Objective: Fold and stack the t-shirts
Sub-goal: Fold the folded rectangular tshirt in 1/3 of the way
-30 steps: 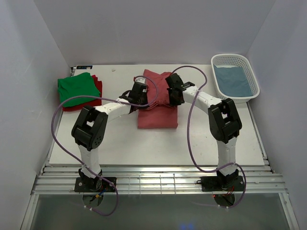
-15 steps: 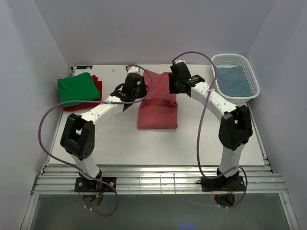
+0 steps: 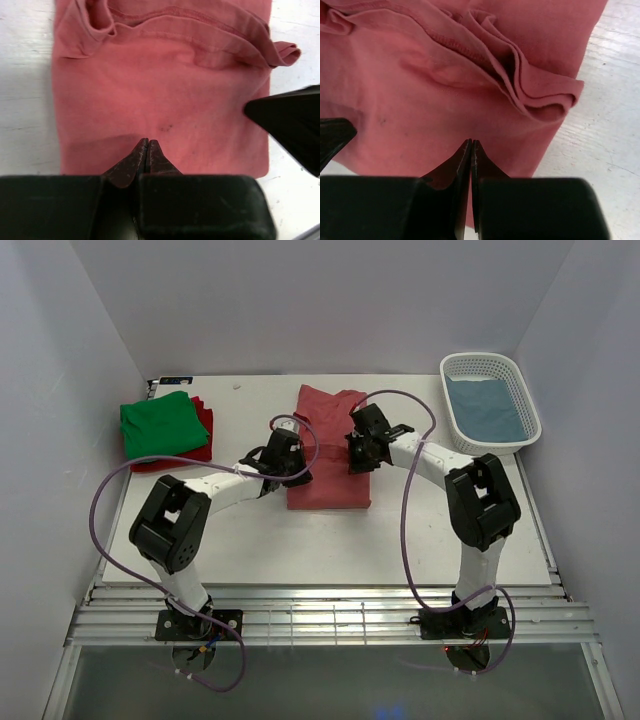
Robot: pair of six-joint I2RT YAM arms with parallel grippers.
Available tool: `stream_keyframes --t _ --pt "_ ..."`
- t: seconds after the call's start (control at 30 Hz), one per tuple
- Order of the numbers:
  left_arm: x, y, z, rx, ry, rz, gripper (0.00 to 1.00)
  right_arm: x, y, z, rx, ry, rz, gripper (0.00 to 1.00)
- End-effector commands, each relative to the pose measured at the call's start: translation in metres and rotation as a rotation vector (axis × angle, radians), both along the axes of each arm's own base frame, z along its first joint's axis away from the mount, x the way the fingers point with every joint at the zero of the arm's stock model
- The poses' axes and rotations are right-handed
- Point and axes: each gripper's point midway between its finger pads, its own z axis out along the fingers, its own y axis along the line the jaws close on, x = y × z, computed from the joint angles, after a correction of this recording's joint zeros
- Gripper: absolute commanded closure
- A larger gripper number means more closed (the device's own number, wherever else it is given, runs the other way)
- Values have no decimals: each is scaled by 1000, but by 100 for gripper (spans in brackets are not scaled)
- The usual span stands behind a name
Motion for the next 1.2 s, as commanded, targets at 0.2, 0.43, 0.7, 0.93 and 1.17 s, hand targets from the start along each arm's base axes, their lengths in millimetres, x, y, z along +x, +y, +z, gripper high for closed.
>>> stream_keyframes --t 0.2,0.43,0.7,0.93,1.17 --pt "-1 -35 20 -125 -34 -47 92 34 27 13 52 -50 23 92" --pt "-26 -44 -14 -97 24 -88 92 51 22 -6 22 -17 7 92" --pt "-77 -55 -62 -17 111 -169 93 75 13 -24 -7 -2 -15 92" --pt "-118 -49 -93 49 180 -224 94 134 -8 10 -22 -95 -100 92" --pt "-129 -34 -98 105 173 -213 95 137 -30 51 -49 -175 -114 92"
